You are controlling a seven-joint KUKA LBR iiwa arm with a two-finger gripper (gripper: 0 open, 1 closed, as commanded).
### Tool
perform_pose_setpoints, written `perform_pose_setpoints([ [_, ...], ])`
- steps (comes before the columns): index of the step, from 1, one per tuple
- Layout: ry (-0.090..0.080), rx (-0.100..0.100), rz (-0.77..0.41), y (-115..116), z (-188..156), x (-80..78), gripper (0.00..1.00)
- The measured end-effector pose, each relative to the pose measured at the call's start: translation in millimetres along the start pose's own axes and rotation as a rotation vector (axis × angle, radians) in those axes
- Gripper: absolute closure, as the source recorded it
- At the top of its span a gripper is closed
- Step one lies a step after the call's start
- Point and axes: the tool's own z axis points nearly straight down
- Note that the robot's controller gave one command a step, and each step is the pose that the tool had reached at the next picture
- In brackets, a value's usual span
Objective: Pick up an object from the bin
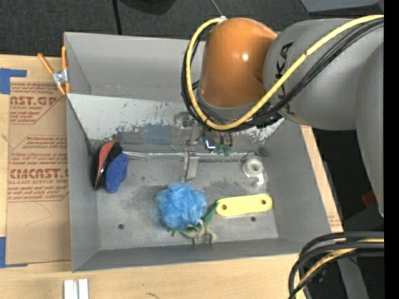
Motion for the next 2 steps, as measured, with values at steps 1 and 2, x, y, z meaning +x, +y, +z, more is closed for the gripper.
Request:
perform_pose_setpoints([
  [1,0.0,0.0,0.0,0.0,0.0,0.0,0.0],
  [2,-0.005,-0.001,-0.016,-20.4,32.3,24.6,0.0],
])
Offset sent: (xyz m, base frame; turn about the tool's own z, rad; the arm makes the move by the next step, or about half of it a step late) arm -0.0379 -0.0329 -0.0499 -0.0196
